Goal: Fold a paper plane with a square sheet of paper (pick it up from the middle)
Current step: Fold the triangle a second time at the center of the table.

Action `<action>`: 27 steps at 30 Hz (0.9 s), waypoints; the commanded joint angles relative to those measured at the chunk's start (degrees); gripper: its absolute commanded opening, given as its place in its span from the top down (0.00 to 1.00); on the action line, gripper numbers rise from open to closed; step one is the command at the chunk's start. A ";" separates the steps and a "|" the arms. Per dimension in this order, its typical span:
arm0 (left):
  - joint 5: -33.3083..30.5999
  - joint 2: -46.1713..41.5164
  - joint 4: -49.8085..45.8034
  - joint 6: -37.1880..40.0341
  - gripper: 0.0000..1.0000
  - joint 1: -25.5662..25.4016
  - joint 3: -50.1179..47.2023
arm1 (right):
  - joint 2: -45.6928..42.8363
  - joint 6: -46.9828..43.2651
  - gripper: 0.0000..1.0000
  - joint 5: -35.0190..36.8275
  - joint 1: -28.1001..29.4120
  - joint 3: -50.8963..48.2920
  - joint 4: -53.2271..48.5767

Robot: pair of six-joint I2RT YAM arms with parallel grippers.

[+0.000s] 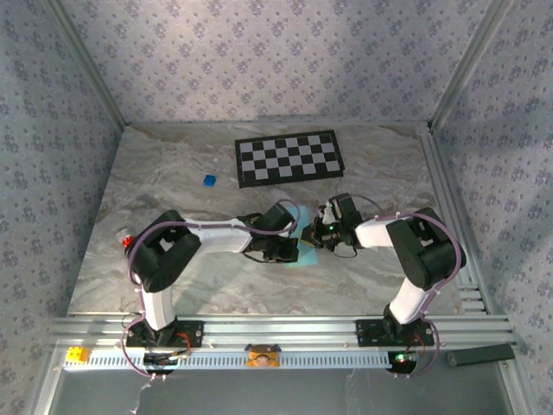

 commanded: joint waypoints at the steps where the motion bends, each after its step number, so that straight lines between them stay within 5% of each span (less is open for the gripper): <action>1: -0.87 -0.96 -0.94 -0.66 0.99 -0.99 -2.75 | 0.99 -1.00 1.00 3.84 -0.05 -1.20 -6.21; 27: 2.09 -10.29 10.04 -7.32 0.96 -0.77 -19.70 | 1.30 -1.79 1.00 3.64 -0.29 -0.90 -6.85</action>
